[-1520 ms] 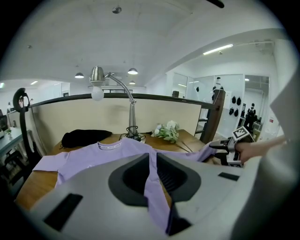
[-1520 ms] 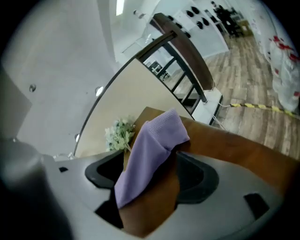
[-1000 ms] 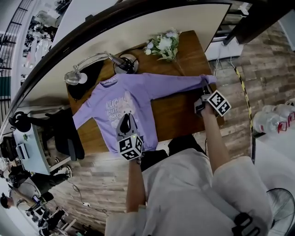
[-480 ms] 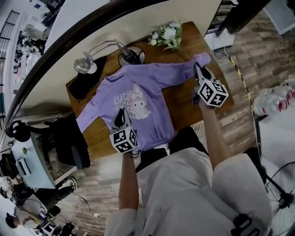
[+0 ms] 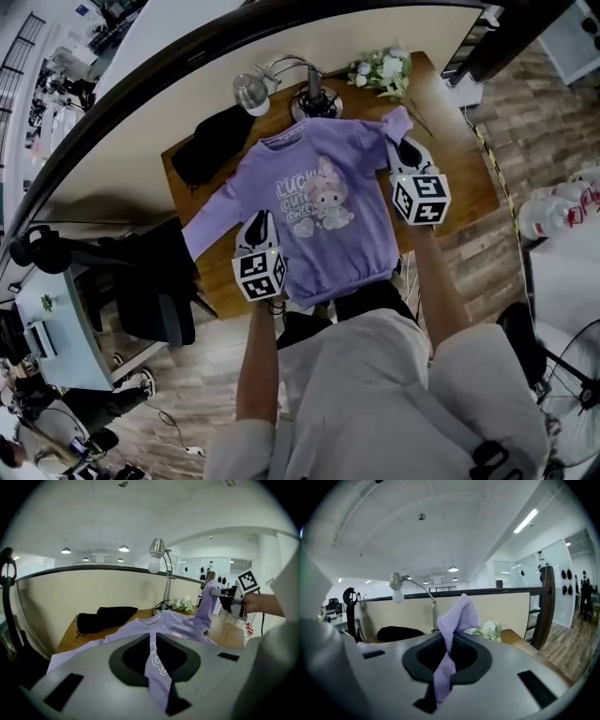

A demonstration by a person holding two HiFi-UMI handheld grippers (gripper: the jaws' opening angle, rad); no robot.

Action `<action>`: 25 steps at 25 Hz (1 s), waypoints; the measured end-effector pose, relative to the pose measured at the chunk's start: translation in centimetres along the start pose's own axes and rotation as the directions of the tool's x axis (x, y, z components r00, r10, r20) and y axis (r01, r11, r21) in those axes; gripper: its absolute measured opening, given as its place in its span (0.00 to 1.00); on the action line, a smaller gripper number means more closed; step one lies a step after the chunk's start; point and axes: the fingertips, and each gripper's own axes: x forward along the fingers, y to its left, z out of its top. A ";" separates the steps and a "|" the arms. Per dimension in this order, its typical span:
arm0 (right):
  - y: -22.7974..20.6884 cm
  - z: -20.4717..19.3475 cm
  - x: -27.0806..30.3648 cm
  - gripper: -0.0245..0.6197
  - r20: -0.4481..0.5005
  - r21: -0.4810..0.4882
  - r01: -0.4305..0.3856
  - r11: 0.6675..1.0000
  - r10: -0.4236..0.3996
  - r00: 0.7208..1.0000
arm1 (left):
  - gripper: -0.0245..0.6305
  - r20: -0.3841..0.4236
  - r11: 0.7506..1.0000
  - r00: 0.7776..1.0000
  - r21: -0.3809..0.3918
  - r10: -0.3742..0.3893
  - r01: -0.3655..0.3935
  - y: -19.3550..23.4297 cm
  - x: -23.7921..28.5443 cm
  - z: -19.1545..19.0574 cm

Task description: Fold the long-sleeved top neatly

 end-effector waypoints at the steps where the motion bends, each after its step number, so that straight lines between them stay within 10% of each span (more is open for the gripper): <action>1: 1.6 0.0 0.4 0.08 -0.010 -0.036 -0.007 0.999 0.006 1.000 | 0.12 0.002 1.000 1.000 -0.002 -0.005 0.005 0.8 -0.3 -0.1; 10: 15.7 -1.1 3.5 0.08 -0.075 -0.296 -0.100 0.950 0.081 0.994 | 0.12 -0.035 0.999 0.998 -0.019 -0.046 0.045 6.7 -1.9 -2.3; 16: 25.0 -5.1 6.9 0.08 -0.167 -0.473 -0.194 0.859 0.129 0.977 | 0.12 -0.052 0.998 0.998 -0.045 -0.038 0.036 10.2 -2.3 -3.9; 25: 33.0 -15.6 10.0 0.10 -0.425 -0.702 -0.426 0.570 0.145 0.893 | 0.12 -0.051 0.991 0.998 -0.128 -0.034 0.027 12.5 -2.3 -6.0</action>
